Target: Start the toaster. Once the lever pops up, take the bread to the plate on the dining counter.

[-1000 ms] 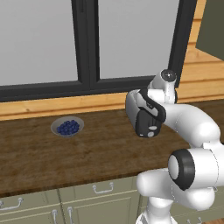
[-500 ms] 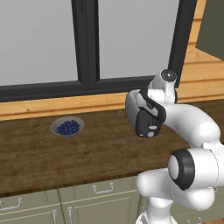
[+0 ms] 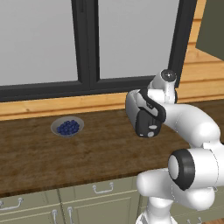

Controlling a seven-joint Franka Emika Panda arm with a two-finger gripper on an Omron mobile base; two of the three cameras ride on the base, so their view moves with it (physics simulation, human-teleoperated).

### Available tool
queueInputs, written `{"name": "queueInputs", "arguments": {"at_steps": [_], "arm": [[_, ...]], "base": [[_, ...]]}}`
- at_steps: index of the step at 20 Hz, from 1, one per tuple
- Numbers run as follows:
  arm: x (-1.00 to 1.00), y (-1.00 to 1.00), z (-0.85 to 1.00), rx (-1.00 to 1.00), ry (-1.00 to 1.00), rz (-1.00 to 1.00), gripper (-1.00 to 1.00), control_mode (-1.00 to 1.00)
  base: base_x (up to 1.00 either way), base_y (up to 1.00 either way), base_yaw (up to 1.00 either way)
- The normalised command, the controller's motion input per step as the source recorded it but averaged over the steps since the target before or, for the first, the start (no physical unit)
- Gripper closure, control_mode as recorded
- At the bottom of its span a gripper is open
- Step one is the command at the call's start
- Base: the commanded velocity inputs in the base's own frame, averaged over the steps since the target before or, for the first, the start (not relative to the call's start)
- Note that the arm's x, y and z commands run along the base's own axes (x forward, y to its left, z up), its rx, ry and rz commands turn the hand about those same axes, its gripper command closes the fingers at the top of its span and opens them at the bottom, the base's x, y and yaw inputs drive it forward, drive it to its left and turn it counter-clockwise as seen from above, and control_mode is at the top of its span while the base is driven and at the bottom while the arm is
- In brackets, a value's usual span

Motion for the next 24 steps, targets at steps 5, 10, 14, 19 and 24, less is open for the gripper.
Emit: {"name": "queueInputs", "arguments": {"at_steps": [5, 10, 14, 19, 24], "arm": [[0.00, 0.00, 0.00, 0.00, 0.00, 0.00, -1.00, -1.00], [0.00, 0.00, 0.00, 0.00, 0.00, 0.00, -1.00, -1.00], [0.00, 0.00, 0.00, 0.00, 0.00, 0.00, -1.00, -1.00], [0.00, 0.00, 0.00, 0.00, 0.00, 0.00, -1.00, -1.00], [0.00, 0.00, 0.00, 0.00, 0.00, 0.00, -1.00, -1.00]], "base": [[0.00, 0.00, 0.00], [0.00, 0.00, 0.00], [0.00, 0.00, 0.00], [0.00, 0.00, 0.00], [0.00, 0.00, 0.00]]}}
